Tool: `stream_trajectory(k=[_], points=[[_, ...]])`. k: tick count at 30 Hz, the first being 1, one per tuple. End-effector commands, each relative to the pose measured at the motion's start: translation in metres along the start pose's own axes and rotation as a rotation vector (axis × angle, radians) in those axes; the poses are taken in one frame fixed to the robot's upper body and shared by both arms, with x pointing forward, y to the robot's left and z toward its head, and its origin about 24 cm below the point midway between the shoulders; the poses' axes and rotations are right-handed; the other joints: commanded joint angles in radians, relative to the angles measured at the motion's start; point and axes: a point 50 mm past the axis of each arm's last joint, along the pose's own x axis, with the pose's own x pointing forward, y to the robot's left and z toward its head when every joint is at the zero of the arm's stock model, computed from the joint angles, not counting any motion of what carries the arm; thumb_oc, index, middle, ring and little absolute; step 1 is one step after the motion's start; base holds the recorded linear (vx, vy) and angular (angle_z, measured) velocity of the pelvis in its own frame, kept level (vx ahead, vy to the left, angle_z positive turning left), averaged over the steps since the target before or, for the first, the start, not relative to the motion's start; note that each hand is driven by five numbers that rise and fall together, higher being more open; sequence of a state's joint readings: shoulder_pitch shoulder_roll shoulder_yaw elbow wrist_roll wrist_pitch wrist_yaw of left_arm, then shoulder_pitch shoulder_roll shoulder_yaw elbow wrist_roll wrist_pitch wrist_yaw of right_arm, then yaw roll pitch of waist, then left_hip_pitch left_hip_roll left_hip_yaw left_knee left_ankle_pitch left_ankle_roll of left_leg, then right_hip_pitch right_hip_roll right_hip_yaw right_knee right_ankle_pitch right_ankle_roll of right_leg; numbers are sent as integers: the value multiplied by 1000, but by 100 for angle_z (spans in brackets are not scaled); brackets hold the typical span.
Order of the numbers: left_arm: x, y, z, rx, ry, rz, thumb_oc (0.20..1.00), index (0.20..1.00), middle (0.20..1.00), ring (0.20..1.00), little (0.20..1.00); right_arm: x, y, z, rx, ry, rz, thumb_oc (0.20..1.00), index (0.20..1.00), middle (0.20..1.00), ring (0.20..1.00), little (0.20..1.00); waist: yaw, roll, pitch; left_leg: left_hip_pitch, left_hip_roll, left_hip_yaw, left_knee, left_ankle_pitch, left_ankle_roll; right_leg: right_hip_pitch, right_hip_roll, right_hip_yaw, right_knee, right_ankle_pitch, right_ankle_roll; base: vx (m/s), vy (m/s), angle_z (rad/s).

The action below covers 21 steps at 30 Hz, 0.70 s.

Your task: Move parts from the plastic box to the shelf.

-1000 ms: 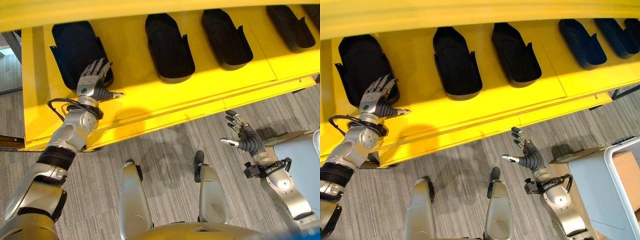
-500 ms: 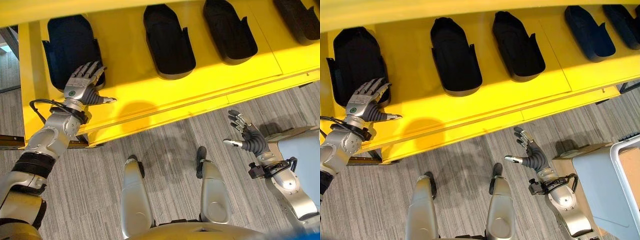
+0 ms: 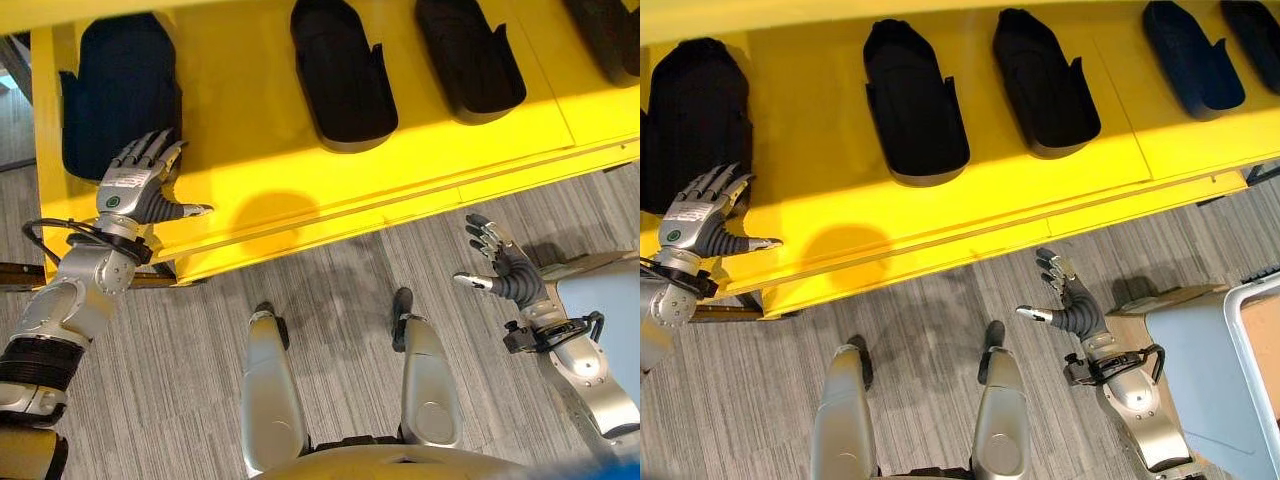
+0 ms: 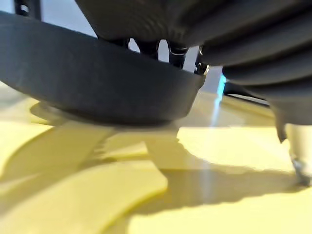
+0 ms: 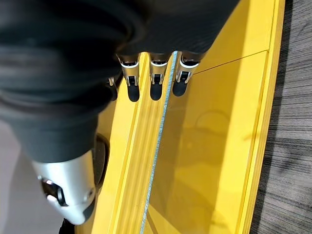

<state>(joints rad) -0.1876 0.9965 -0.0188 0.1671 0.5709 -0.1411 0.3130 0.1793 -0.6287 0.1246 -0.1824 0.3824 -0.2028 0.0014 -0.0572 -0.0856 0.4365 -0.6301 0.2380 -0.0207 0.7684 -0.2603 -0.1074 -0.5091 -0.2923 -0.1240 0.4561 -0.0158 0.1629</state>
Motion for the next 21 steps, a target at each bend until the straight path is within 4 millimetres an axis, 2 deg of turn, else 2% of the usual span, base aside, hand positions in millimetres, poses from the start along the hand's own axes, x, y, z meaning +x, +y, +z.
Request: stream_trajectory(k=[1, 6, 9, 15, 17, 21], points=[[-1, 19, 7, -11, -66, 78, 1000, 1000, 1000, 1000, 1000, 2, -8, 29, 19, -164, -43, 1000, 1000, 1000, 1000, 1000, 9, -5, -44, 42, -42, 24, -147, 100, 31, -15, -17, -16, 126, -75, -30, 0, 0, 0], [-1, 60, 24, -23, -177, 266, 1000, 1000, 1000, 1000, 1000, 2, -10, 32, 11, -179, -57, 1000, 1000, 1000, 1000, 1000, 17, 1, -47, 42, -42, 22, -151, 101, 30, -14, -19, -15, 123, -76, -29, 0, 0, 0], [-1, 74, 30, -57, -209, 331, 1000, 1000, 1000, 1000, 1000, 3, -7, 31, 19, -176, -51, 1000, 1000, 1000, 1000, 1000, 17, 3, -47, 44, -43, 20, -152, 103, 30, -10, -19, -15, 123, -77, -29, 0, 0, 0], [1, 79, 40, -139, -249, 348, 1000, 1000, 1000, 1000, 1000, 5, -5, 30, 20, -174, -40, 1000, 1000, 1000, 1000, 1000, 15, 2, -46, 55, -47, 20, -161, 104, 30, 1, -21, -18, 118, -75, -29, 0, 0, 0], [2, 69, 44, -240, -237, 322, 1000, 1000, 1000, 1000, 1000, 6, -3, 30, 30, -174, -42, 1000, 1000, 1000, 1000, 1000, 13, 0, -47, 60, -47, 21, -163, 105, 31, 5, -21, -16, 115, -73, -29, 2, -6, 4], [2, 57, 43, -329, -194, 311, 1000, 1000, 1000, 1000, 1000, 6, -3, 29, 32, -174, -49, 1000, 1000, 1000, 1000, 1000, 12, -2, -49, 63, -46, 22, -163, 104, 32, 8, -19, -15, 114, -73, -30, 1, 0, 1]])
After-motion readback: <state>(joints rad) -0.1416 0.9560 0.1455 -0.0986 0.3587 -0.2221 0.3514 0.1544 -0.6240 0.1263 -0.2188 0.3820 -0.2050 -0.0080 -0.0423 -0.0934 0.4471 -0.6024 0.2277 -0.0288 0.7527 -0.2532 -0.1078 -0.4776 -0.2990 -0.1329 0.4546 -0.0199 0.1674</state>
